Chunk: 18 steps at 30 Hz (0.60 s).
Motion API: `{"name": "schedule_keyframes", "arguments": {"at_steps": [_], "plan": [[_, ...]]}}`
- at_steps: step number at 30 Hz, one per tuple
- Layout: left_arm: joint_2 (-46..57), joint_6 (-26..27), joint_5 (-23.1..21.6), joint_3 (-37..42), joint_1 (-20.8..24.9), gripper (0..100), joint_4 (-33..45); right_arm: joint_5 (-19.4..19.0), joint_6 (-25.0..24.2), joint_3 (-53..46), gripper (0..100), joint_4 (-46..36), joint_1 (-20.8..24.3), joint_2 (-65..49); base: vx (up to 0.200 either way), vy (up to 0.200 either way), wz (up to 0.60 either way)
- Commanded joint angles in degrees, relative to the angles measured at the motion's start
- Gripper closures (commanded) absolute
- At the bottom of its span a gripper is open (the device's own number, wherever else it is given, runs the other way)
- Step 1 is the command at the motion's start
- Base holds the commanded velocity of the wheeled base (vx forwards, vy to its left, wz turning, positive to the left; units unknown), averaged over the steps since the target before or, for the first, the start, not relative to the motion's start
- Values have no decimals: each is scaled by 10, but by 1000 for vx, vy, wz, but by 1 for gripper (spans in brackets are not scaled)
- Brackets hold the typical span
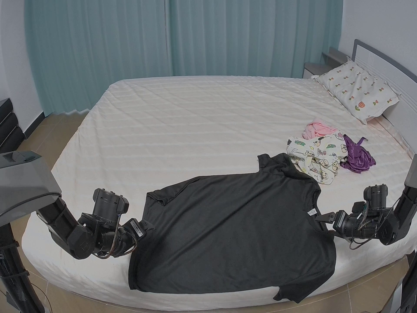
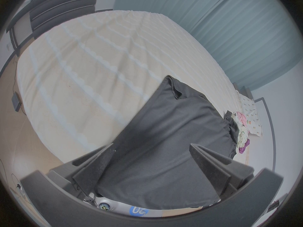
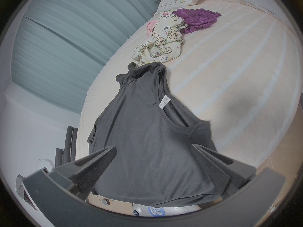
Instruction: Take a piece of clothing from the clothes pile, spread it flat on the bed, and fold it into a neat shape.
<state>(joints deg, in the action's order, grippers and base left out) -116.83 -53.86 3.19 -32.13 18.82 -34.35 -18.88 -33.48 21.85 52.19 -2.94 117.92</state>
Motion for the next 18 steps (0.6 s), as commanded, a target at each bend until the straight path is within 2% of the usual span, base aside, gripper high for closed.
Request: {"name": "schedule_keyframes", "arguments": {"at_steps": [1,6,15,18], "plan": [[-6,-3,0,-5,1,0,-1,0,0,0,0,0,0,-1,0,-200,0],[-12,-20,1,-13,2,0,-2,0,0,0,0,0,1,-1,0,-200,0],[-14,-25,4,-17,-10,0,-3,1,0,-4,0,0,8,2,0,0,0],[-13,-25,1,-17,-15,0,-3,1,0,-5,0,0,12,0,200,0,0]]}}
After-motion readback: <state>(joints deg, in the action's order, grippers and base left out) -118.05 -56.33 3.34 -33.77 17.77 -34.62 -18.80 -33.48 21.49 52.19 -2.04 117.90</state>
